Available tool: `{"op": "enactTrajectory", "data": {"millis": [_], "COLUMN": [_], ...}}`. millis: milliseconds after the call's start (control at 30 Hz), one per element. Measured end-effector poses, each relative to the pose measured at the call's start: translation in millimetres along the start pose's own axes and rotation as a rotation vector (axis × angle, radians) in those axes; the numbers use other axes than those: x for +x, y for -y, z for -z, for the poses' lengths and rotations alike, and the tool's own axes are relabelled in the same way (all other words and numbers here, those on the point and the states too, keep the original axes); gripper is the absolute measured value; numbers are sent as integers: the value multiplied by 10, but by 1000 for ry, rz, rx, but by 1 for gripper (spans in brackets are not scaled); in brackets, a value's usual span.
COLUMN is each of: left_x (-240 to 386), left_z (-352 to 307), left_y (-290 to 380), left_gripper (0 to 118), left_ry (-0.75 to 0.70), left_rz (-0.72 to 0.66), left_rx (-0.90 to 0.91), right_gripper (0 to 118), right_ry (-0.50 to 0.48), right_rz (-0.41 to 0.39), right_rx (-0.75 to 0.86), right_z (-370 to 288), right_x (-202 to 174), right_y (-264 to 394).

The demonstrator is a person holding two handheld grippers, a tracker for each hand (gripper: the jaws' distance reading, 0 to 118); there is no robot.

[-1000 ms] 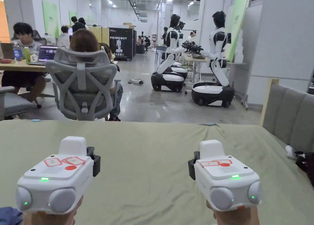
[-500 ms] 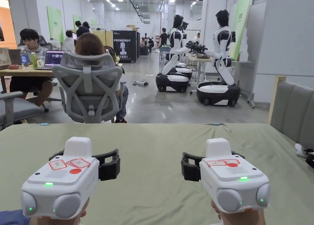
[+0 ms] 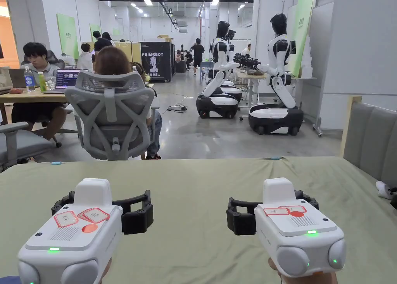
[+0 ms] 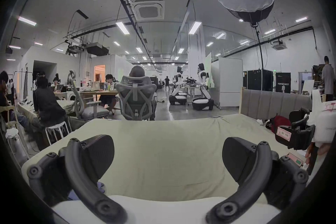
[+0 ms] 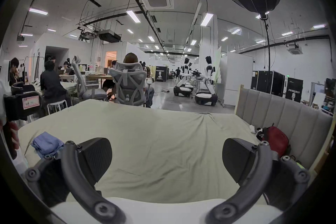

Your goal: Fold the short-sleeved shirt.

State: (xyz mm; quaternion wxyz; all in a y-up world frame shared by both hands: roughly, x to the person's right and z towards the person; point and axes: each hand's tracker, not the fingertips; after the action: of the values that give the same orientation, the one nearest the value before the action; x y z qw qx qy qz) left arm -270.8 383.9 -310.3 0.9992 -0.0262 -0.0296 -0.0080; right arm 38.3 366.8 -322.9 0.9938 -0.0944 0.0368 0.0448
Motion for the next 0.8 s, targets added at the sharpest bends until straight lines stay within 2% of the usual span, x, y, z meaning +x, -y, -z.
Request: {"op": "enactTrajectory", "data": {"millis": [533, 800], "left_x": [-4, 26], "left_z": [-36, -49], "left_y": [-11, -16], "left_gripper": [118, 118], "left_ry": [-23, -17], "left_rz": [-6, -3], "left_rx": [21, 22], "right_gripper": [118, 118], "right_ry": [11, 40], "right_rz": [63, 87], "right_rx": [45, -23], "right_z": [-29, 3], "right_x": [12, -110], "right_y": [-51, -117]}}
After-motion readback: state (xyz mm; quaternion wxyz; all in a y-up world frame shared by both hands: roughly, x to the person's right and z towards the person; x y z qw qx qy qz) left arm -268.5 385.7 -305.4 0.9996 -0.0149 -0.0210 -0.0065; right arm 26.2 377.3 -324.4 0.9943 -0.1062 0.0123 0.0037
